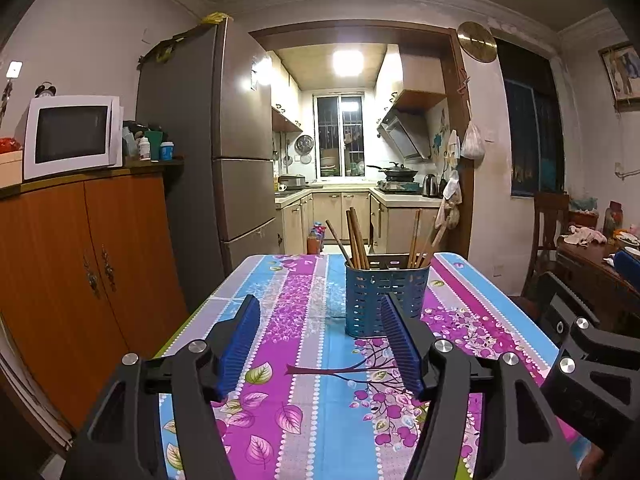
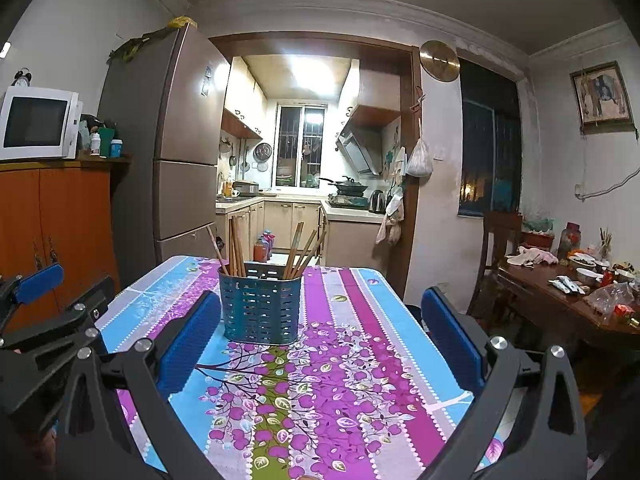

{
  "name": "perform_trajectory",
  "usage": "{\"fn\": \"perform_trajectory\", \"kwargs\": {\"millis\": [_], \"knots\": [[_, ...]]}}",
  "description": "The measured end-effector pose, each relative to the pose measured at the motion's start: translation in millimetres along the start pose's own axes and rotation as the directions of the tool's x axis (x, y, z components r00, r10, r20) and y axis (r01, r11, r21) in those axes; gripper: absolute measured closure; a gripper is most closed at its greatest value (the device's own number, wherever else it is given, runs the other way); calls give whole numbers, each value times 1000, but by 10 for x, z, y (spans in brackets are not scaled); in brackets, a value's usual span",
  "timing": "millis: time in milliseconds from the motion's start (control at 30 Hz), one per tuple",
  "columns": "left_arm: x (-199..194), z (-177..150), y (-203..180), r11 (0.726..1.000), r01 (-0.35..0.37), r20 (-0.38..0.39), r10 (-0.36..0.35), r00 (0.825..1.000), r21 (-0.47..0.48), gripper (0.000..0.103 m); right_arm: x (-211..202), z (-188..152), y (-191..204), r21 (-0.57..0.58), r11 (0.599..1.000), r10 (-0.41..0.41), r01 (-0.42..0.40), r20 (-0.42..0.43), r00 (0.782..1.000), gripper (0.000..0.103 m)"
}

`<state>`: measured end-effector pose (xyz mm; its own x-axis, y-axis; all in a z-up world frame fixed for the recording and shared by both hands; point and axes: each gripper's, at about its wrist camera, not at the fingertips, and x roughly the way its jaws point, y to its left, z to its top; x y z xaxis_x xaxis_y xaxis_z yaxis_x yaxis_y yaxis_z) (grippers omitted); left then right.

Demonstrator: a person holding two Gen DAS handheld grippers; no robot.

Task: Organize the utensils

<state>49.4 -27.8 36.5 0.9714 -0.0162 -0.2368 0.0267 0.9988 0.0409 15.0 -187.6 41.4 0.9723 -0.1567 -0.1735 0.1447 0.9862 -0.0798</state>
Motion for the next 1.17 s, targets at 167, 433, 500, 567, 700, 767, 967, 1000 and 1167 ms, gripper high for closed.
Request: {"fn": "perform_trajectory", "kwargs": {"millis": [167, 433, 500, 567, 700, 767, 967, 1000, 1167], "knots": [[3, -6, 2, 1000, 2, -3, -2, 1000, -5, 38, 15, -15, -15, 8, 1000, -2, 2, -7, 1000, 6], [14, -17, -11, 1000, 4, -8, -4, 1000, -1, 37, 77, -81, -40, 21, 1000, -3, 4, -35, 999, 6], [20, -25, -20, 1000, 5, -8, -5, 1000, 2, 37, 80, -86, -43, 24, 1000, -4, 5, -35, 999, 6], [24, -29, -22, 1000, 3, -9, -3, 1000, 3, 37, 83, -87, -43, 20, 1000, -6, 7, -37, 999, 6], [36, -35, -18, 1000, 6, -13, -6, 1000, 0, 37, 95, -86, -42, 17, 1000, -8, 8, -41, 999, 6], [39, -35, -19, 1000, 7, -13, -7, 1000, -1, 36, 101, -88, -41, 15, 1000, -9, 9, -43, 999, 6], [103, -61, -22, 1000, -4, -35, 4, 999, -7, 36, 121, -110, -27, 7, 1000, -21, 21, -45, 999, 6], [127, -60, -8, 1000, -6, -45, 5, 999, -10, 36, 126, -116, -32, 9, 1000, -20, 21, -48, 999, 6], [208, -95, 27, 1000, -16, -80, 14, 997, -20, 36, 146, -137, -23, 12, 1000, -17, 18, -58, 998, 6]]}}
